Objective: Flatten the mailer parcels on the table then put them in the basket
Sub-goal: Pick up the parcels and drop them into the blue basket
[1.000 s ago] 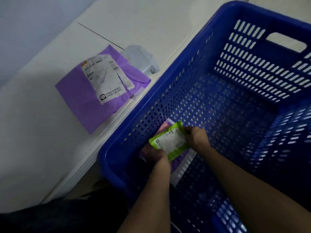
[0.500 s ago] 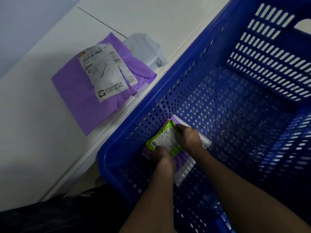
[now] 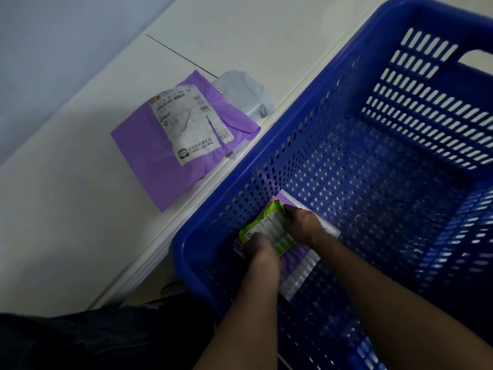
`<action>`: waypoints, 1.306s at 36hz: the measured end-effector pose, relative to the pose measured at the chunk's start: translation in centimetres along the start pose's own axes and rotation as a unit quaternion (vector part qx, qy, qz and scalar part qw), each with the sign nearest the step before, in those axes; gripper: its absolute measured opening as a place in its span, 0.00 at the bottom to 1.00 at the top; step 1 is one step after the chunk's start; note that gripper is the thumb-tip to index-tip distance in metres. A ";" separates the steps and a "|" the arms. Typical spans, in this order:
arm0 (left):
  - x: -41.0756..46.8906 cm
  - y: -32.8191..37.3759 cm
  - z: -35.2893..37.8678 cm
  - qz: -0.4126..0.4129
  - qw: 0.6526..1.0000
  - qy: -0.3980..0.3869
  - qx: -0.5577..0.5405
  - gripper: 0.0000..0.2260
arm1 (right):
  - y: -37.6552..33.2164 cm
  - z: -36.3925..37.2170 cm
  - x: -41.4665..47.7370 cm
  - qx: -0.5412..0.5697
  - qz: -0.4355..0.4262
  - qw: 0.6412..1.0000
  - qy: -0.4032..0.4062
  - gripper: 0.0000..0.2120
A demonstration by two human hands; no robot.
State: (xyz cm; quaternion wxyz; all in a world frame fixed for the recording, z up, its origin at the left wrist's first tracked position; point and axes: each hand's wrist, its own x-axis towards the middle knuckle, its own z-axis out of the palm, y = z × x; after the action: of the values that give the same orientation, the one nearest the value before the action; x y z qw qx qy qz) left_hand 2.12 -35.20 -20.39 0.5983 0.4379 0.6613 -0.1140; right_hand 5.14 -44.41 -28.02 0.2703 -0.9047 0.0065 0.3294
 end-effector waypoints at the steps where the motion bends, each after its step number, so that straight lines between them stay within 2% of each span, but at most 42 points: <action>1: 0.8 0.0 0.1 0.002 1.000 -0.002 -0.019 0.21 | -0.1 -0.2 -0.1 -0.012 -0.001 1.000 -0.005 0.24; 4: 4.5 -0.8 0.6 0.027 0.999 -0.021 -0.030 0.18 | -0.5 -1.3 -1.2 -0.034 0.007 0.999 0.022 0.26; 10: -5.1 2.2 -0.9 0.098 0.985 -0.133 0.040 0.16 | -2.3 -4.4 -4.8 -0.029 0.020 0.997 0.066 0.29; 13: -8.0 3.3 -1.8 0.166 0.972 -0.153 0.063 0.13 | -4.2 -6.5 -7.0 -0.018 0.005 0.996 0.084 0.30; 15: -9.4 4.1 -2.2 0.229 0.957 -0.160 0.075 0.08 | -5.7 -8.2 -8.5 0.004 -0.008 0.993 0.116 0.27; 17: -10.6 5.0 -2.9 0.286 0.943 -0.154 0.078 0.09 | -7.3 -9.8 -10.4 0.021 -0.017 0.988 0.153 0.24; 19: -12.3 6.0 -4.1 0.315 0.933 -0.152 0.084 0.10 | -8.6 -11.3 -11.7 0.034 -0.020 0.984 0.173 0.23; 23: -14.9 8.5 -6.3 0.351 0.918 -0.180 0.027 0.09 | -11.2 -13.9 -13.8 0.078 -0.026 0.972 0.221 0.16; 25: -15.7 9.9 -7.8 0.351 0.915 -0.199 -0.019 0.09 | -12.9 -15.0 -14.8 0.113 -0.041 0.963 0.241 0.18; 28: -16.3 11.4 -9.3 0.290 0.926 -0.231 -0.071 0.06 | -15.1 -16.0 -16.3 0.153 -0.067 0.954 0.249 0.13; 30: -16.5 12.1 -10.3 0.250 0.929 -0.260 -0.085 0.04 | -16.5 -16.6 -16.9 0.177 -0.075 0.949 0.248 0.17; 32: -16.1 12.5 -11.4 0.216 0.928 -0.287 -0.101 0.05 | -17.8 -16.9 -17.2 0.185 -0.078 0.949 0.244 0.21; 34: -15.4 12.7 -12.2 0.189 0.930 -0.291 -0.124 0.12 | -19.0 -17.1 -17.3 0.190 -0.078 0.950 0.235 0.23; 36: -14.8 12.9 -13.1 0.184 0.932 -0.279 -0.138 0.14 | -20.1 -17.2 -17.5 0.180 -0.078 0.953 0.230 0.24; 44: -12.7 15.1 -15.3 0.212 0.949 -0.179 -0.152 0.07 | -22.2 -18.6 -16.2 0.185 -0.076 0.953 0.226 0.23; 46: -12.4 16.3 -16.0 0.228 0.952 -0.152 -0.137 0.06 | -22.4 -19.3 -15.4 0.186 -0.071 0.953 0.227 0.18; 47: -12.0 17.1 -16.4 0.232 0.952 -0.146 -0.134 0.07 | -22.5 -19.4 -14.8 0.190 -0.066 0.953 0.227 0.11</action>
State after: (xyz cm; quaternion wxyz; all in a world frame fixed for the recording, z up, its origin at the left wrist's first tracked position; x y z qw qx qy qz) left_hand 1.78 -19.37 0.94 0.7511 0.4741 0.4562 0.0550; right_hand 9.35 -37.25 4.14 0.4495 -0.8860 0.0697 0.0898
